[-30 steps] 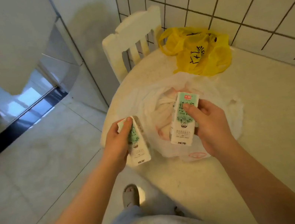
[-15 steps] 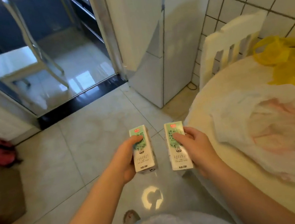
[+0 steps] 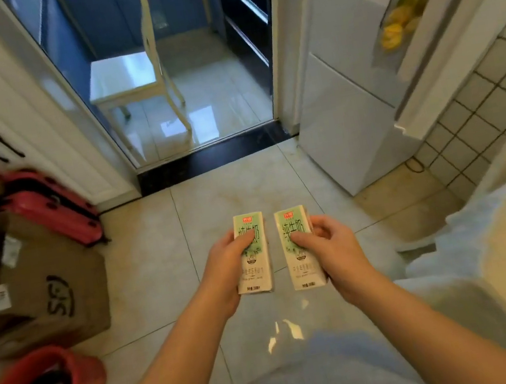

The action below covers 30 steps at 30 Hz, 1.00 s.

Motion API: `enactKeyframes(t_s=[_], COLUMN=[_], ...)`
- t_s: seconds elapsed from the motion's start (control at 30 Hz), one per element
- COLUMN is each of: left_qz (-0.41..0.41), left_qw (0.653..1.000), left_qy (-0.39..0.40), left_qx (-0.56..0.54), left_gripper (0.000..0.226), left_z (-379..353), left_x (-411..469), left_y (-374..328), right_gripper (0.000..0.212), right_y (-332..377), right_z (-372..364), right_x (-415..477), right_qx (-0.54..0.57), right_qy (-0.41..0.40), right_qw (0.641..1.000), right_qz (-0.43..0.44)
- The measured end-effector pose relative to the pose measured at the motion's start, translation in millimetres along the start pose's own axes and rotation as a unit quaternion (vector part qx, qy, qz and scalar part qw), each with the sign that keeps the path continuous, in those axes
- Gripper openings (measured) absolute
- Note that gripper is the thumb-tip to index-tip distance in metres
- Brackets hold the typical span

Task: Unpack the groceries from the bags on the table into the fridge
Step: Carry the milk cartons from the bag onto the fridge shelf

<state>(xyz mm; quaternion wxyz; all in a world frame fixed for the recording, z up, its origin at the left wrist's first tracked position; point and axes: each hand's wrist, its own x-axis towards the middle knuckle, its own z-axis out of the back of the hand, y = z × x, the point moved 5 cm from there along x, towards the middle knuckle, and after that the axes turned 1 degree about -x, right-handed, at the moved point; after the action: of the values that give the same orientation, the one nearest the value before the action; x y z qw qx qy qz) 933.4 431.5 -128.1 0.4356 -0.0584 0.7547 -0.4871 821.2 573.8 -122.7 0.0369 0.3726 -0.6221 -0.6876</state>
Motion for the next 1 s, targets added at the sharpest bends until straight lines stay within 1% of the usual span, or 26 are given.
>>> enactKeyframes(t_s=[0.17,0.4,0.53,0.63,0.77,1.0], left_qz=[-0.032,-0.089,-0.104,-0.113,-0.121,-0.131], left_qw=[0.999,0.995,0.991,0.99,0.991,0.991], left_qy=[-0.021,-0.045,-0.076,-0.082,-0.058,0.026], left_qx=[-0.03,-0.02,-0.02,-0.017,-0.009,-0.004], left_gripper=[0.024,0.027,0.026,0.026,0.029,0.026], left_z=[30,56,57,52,39,3], left_x=[40,129,194,239,287,366], left_y=[-36,-111,-162,-203,-249,-312], right_gripper=[0.026,0.026,0.026,0.027,0.031,0.029], right_y=[23,76,122,159,199,242], right_z=[-49,-105,-128,-139,-140,-122], right_x=[48,154,227,277,328,403], right_qx=[-0.028,-0.034,-0.042,-0.043,-0.03,0.011], right_qy=[0.022,0.044,0.035,0.02,-0.006,-0.067], right_qw=[0.999,0.998,0.998,0.997,0.997,0.994], right_qz=[0.003,0.024,0.042,0.06,0.076,0.084])
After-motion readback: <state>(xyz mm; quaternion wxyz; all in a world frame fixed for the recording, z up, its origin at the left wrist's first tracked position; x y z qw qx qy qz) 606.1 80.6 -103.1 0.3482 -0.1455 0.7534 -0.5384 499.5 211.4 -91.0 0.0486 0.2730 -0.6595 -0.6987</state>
